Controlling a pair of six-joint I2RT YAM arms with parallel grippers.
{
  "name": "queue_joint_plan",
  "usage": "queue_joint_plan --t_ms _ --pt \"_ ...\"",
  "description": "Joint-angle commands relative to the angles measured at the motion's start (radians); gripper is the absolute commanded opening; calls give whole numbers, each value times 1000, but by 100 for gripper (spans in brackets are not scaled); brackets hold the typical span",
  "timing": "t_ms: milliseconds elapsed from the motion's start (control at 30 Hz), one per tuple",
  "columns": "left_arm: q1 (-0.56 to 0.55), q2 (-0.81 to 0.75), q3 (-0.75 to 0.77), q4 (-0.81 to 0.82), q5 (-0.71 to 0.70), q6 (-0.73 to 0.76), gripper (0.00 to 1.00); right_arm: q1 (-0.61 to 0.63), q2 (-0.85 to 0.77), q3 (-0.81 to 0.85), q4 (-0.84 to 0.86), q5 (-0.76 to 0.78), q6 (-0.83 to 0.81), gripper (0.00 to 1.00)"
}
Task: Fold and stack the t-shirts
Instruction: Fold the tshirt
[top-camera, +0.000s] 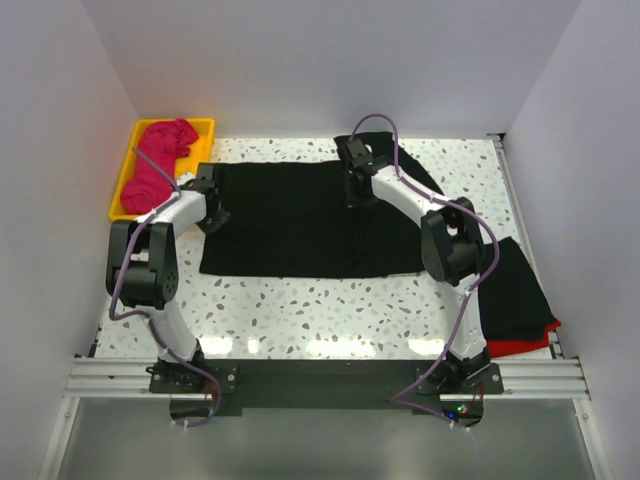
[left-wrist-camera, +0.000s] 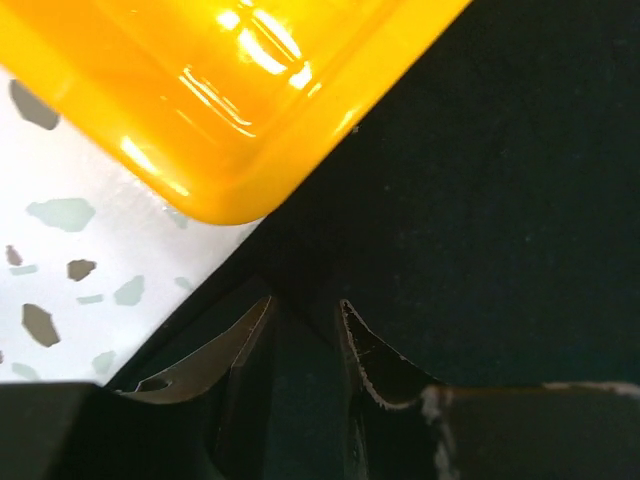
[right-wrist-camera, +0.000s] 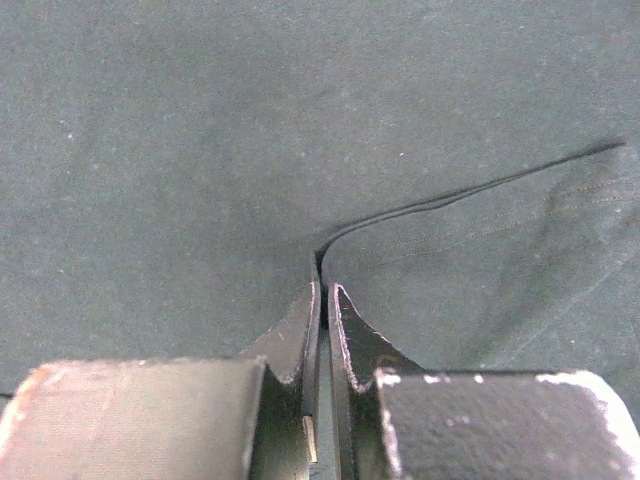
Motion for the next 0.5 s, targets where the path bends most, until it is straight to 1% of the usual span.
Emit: queue_joint_plan --t_ms 0,167,467 --pt "-17 39 52 -39 -60 -37 34 -3 -62 -2 23 -16 10 0" --pt "-27 54 60 -76 -93 -57 32 -6 -54 -5 26 -29 10 0" --pt "-28 36 46 -88 -101 -57 29 -12 -44 -3 32 -42 11 0"
